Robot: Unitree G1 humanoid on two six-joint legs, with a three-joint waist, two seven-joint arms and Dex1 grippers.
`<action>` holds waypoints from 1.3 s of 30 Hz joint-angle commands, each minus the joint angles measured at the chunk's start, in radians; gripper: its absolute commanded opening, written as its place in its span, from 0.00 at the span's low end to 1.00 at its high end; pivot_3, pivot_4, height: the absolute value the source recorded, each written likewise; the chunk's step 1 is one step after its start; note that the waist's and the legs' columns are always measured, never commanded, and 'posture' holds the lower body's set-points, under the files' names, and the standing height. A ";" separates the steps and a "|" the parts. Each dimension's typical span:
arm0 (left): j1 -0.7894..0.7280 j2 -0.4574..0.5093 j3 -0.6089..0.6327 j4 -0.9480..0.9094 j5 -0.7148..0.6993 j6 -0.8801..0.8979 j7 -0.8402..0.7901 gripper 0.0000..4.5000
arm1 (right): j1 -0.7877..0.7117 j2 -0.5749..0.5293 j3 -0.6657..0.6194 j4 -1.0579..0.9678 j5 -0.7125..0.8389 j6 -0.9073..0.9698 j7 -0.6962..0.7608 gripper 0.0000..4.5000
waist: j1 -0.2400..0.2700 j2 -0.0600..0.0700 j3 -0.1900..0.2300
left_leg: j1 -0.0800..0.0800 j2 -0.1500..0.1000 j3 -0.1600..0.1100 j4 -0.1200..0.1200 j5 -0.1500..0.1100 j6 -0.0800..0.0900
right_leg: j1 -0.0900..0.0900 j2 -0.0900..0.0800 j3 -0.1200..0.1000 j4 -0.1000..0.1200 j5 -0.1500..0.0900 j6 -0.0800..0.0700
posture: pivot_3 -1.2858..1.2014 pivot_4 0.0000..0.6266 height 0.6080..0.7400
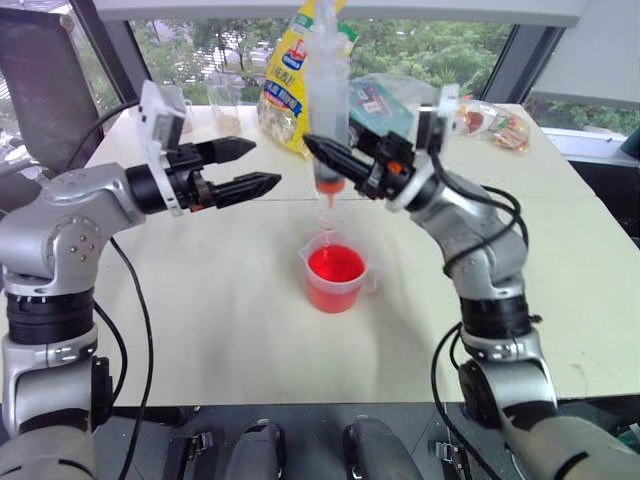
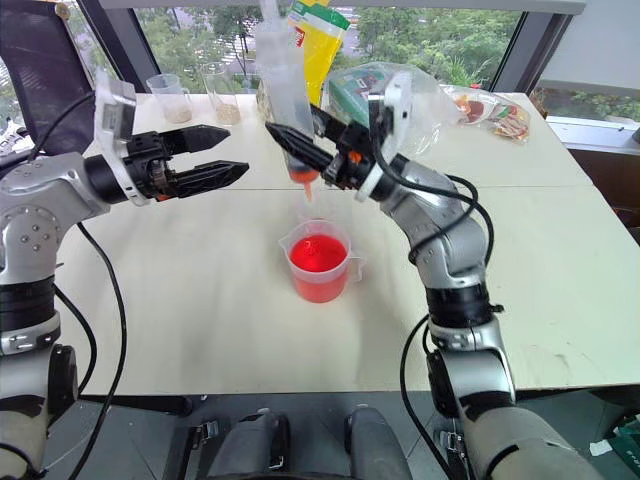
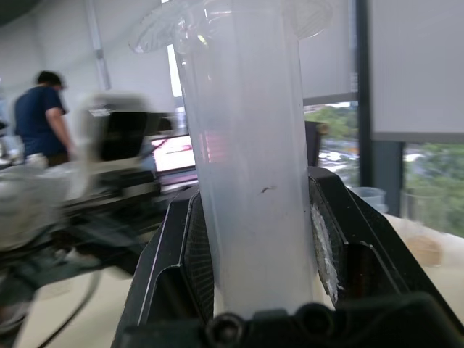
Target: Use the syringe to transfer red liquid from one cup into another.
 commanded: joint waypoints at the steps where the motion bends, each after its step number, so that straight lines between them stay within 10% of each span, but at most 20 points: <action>1: -0.034 -0.007 0.017 -0.044 -0.024 -0.008 0.019 0.98 | -0.046 0.041 -0.003 0.159 -0.065 -0.155 0.020 0.32 | 0.000 0.000 0.000 | 0.000 0.000 0.000 0.000 0.000 0.000 | 0.000 0.000 0.000 0.000 0.000 0.000 | 0.52 0.24 1.00; 39: -0.327 -0.302 -0.124 0.352 0.129 -0.203 -0.023 0.98 | 0.007 0.101 0.002 0.395 -0.191 -0.336 0.038 0.32 | -0.002 0.000 0.000 | -0.001 0.000 0.001 0.000 0.002 -0.003 | -0.001 0.000 0.000 0.000 0.000 0.000 | 0.52 0.24 1.00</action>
